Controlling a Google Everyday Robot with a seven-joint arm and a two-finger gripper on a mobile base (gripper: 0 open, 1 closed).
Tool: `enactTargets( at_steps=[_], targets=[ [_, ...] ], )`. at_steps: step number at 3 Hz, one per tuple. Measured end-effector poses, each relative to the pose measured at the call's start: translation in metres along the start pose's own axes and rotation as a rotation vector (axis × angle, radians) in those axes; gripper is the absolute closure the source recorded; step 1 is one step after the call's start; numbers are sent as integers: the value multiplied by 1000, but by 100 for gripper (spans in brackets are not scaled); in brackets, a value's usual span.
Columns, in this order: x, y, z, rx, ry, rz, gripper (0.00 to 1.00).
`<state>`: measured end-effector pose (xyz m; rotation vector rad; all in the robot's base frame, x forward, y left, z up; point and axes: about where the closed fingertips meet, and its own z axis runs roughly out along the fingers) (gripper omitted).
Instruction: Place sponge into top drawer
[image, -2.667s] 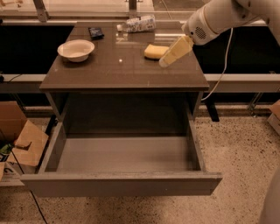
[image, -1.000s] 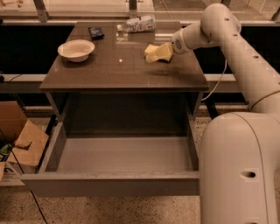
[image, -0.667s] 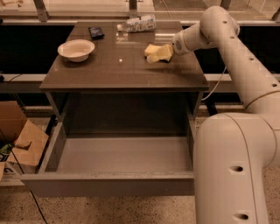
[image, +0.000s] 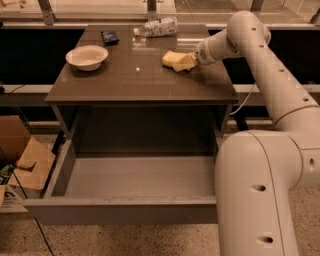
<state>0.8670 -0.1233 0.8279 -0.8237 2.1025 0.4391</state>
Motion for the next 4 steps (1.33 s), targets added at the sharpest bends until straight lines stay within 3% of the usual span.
enactTargets(
  at_steps=[1, 2, 3, 4],
  targets=[
    [-9, 4, -13, 0, -6, -42, 65],
    [-20, 21, -38, -14, 1, -123, 89],
    [-22, 73, -95, -82, 11, -228, 100],
    [-22, 126, -151, -117, -9, -265, 100]
  ],
)
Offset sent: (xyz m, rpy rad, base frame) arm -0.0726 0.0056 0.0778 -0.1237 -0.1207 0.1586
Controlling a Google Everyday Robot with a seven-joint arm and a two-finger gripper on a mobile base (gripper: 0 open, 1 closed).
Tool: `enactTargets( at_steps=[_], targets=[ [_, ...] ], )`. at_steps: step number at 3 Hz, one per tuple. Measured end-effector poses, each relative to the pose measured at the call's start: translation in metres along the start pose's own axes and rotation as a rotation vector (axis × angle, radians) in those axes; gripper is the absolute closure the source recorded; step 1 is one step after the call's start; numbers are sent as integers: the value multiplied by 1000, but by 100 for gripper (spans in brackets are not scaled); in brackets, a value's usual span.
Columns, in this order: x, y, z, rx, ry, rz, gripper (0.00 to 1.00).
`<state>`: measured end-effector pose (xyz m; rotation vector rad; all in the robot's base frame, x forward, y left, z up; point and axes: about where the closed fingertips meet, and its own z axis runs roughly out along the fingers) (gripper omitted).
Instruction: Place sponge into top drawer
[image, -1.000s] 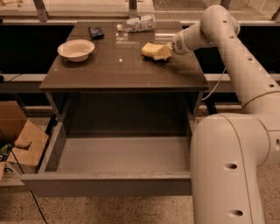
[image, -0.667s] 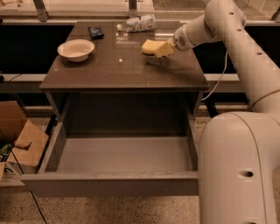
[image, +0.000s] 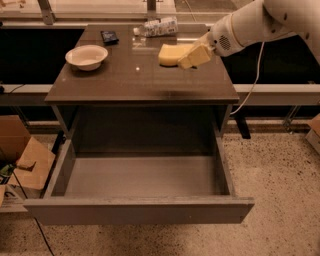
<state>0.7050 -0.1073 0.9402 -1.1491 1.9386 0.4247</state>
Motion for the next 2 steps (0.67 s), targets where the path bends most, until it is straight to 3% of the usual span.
enactTargets(
  at_steps=[1, 2],
  targets=[
    [-18, 90, -46, -37, -47, 22, 100],
    [9, 157, -28, -129, 16, 71, 100]
  ],
)
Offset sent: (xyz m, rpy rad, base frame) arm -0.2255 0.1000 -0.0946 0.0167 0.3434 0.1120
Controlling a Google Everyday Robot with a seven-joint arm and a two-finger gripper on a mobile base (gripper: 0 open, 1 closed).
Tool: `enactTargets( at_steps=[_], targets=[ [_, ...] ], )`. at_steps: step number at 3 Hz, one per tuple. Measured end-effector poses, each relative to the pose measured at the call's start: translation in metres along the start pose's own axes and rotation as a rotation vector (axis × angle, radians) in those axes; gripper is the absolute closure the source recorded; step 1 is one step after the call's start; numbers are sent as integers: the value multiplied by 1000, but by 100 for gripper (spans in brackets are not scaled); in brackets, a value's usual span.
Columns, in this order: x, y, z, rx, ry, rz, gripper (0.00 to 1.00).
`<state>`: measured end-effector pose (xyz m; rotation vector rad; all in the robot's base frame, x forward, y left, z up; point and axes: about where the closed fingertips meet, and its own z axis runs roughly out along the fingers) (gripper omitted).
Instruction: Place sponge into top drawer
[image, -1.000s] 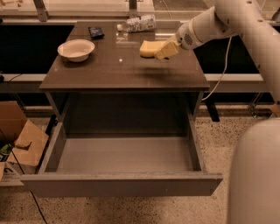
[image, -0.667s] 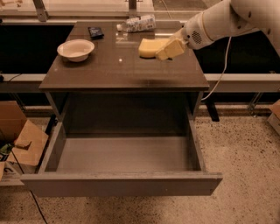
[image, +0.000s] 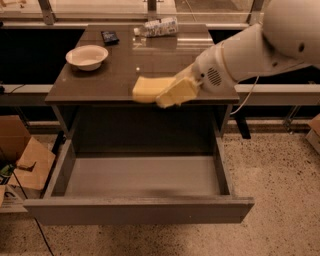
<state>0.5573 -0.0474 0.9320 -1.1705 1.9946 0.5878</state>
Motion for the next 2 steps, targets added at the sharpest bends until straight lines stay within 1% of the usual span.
enactTargets(
  at_steps=[1, 2],
  targets=[
    [47, 43, 45, -88, 67, 77, 100],
    [114, 59, 98, -105, 131, 190, 100]
  ],
)
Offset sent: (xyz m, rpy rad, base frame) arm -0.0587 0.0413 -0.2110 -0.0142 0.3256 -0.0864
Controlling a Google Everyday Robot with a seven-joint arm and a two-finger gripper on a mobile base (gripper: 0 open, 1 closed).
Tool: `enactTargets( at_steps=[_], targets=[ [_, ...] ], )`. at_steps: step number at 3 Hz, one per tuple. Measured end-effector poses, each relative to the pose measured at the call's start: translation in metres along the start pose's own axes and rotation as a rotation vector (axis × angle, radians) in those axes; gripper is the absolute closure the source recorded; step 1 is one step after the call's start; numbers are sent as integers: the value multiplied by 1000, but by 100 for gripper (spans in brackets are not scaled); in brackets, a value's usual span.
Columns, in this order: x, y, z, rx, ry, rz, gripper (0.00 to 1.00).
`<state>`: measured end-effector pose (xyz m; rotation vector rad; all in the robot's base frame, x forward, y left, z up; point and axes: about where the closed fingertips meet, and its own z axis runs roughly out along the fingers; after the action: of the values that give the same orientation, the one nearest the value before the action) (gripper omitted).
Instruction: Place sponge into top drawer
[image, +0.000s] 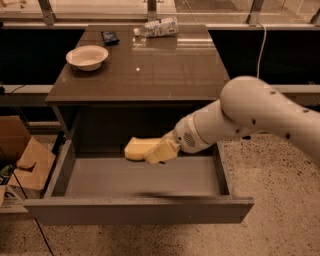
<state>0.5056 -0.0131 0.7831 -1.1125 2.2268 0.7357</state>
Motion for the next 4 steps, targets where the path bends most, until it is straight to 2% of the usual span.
enactTargets(
  at_steps=[1, 2, 3, 4],
  targets=[
    [35, -12, 32, 7, 17, 75, 100],
    [55, -36, 49, 53, 17, 122, 82],
    [76, -61, 63, 100, 30, 171, 59],
    [96, -80, 76, 110, 47, 233, 36]
  ],
)
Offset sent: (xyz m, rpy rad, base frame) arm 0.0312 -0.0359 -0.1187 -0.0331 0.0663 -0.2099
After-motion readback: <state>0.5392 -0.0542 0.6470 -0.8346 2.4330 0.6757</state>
